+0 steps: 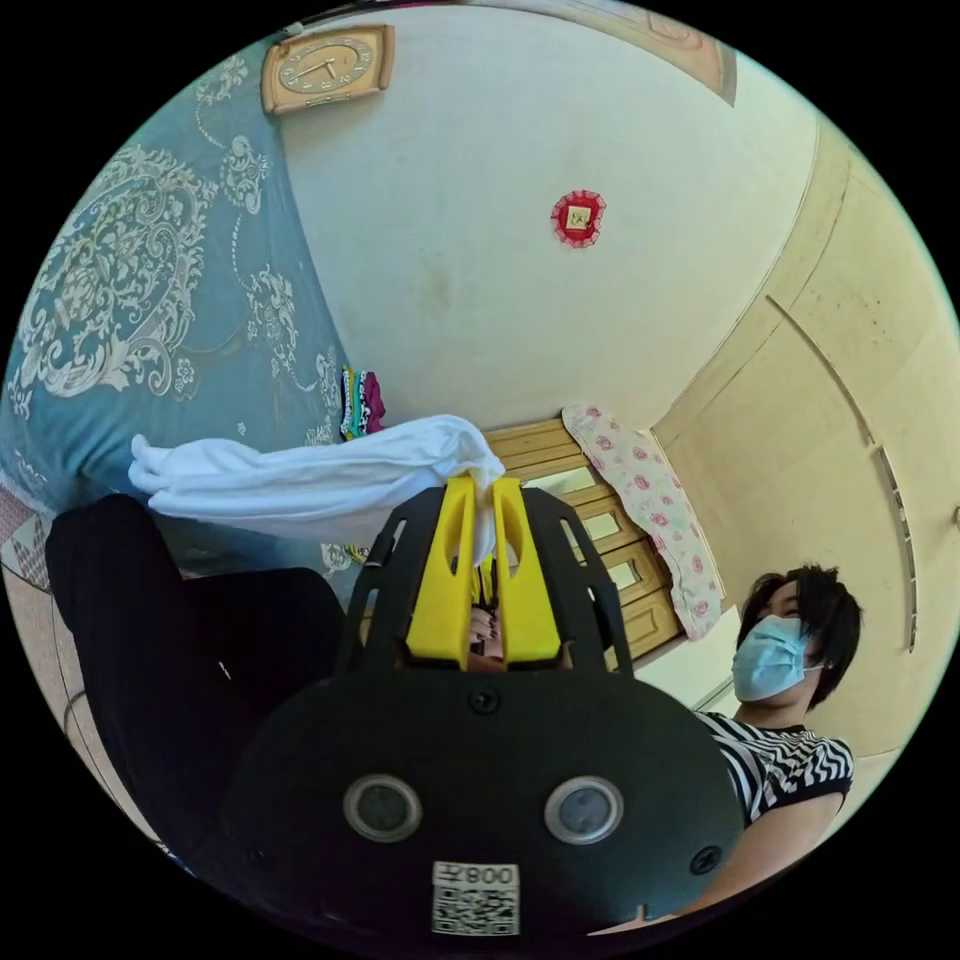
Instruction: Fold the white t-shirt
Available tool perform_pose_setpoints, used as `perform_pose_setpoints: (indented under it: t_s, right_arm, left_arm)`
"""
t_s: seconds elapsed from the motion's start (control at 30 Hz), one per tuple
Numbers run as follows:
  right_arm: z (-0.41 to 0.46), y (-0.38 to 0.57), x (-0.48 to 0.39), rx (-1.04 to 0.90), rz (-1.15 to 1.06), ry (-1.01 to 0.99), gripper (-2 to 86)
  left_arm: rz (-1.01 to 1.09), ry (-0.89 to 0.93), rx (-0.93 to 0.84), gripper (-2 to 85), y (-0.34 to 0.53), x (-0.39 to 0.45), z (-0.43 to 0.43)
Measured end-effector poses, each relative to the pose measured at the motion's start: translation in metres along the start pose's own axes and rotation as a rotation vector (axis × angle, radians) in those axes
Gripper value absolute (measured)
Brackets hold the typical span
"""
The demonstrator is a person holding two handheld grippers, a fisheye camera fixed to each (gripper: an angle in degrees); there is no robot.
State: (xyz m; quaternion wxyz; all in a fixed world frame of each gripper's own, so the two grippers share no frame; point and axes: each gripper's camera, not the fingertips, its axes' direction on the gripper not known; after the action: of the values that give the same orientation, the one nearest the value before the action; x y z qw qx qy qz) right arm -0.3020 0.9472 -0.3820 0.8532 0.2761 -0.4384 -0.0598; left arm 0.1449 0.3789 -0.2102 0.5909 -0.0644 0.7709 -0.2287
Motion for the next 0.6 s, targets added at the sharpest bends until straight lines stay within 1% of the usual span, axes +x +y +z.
perform_pose_setpoints:
  t_s: [0.27, 0.4, 0.53, 0.6]
  right_arm:
    - [-0.049, 0.0, -0.075, 0.086, -0.056, 0.01, 2.0]
    - [-0.077, -0.011, -0.104, 0.123, -0.075, 0.048, 2.0]
    - [-0.103, -0.039, -0.101, 0.144, -0.038, 0.087, 2.0]
    - [-0.122, -0.072, -0.086, 0.154, 0.009, 0.112, 2.0]
  left_arm:
    - [0.017, 0.05, -0.124, 3.0, 0.004, -0.027, 0.082]
    - [0.012, 0.056, -0.188, 3.0, -0.002, -0.046, 0.124]
    - [-0.029, 0.018, -0.262, 2.9, -0.019, -0.086, 0.183]
    - [-0.049, -0.014, -0.293, 2.9, -0.032, -0.106, 0.213]
